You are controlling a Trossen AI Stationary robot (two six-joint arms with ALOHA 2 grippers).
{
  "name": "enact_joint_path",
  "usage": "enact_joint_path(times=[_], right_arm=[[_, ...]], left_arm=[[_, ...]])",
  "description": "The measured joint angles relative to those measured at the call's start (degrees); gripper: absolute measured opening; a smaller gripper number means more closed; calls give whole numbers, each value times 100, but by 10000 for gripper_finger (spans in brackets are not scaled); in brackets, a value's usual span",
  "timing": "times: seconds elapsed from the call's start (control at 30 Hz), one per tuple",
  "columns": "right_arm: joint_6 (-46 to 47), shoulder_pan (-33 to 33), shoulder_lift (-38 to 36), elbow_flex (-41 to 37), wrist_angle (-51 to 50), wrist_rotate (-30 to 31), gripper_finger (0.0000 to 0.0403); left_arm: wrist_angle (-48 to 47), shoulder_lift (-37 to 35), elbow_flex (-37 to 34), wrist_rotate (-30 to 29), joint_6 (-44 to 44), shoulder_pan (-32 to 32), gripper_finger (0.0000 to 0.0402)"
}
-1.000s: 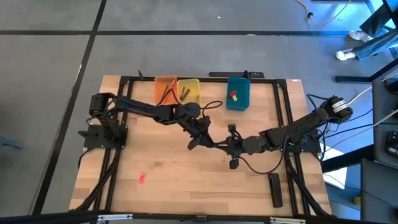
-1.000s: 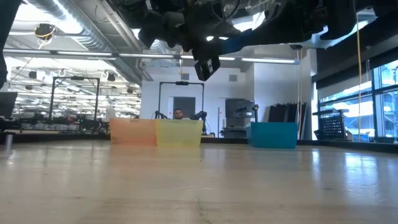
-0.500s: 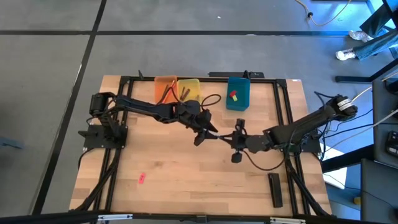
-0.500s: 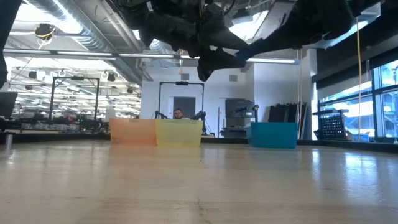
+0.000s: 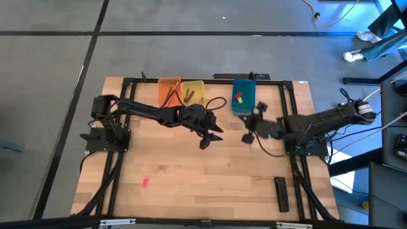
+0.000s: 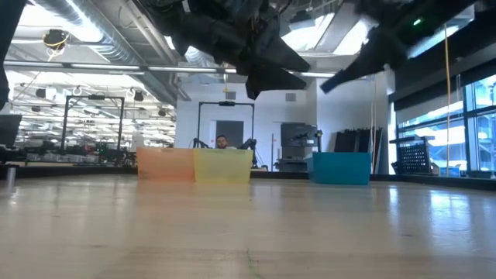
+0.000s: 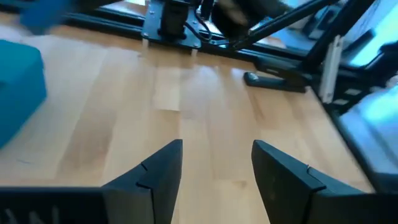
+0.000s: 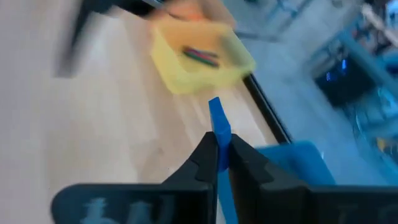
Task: Sort crayons/erasers/pens/pencils in bins
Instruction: Put the blue eraser into the blue bin
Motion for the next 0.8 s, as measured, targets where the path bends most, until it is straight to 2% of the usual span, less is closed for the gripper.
enact_joint_path(times=[0.17, 0.33, 0.57, 0.8], right_arm=[[-202, -1411, 70, 0, -44, -1343, 25], [-268, -2798, 164, 0, -144, -2457, 25], [1, -4187, 733, 0, -12, -3877, 25], [-17, -4802, 1716, 50, 365, -4145, 50]], left_arm=[[0, 0, -2, -670, 367, -276, 186], [-2, 2, -2, -935, 372, -501, 184], [-3, 2, -2, -1427, 378, -684, 184], [-4, 2, -2, -1657, 610, -756, 184]])
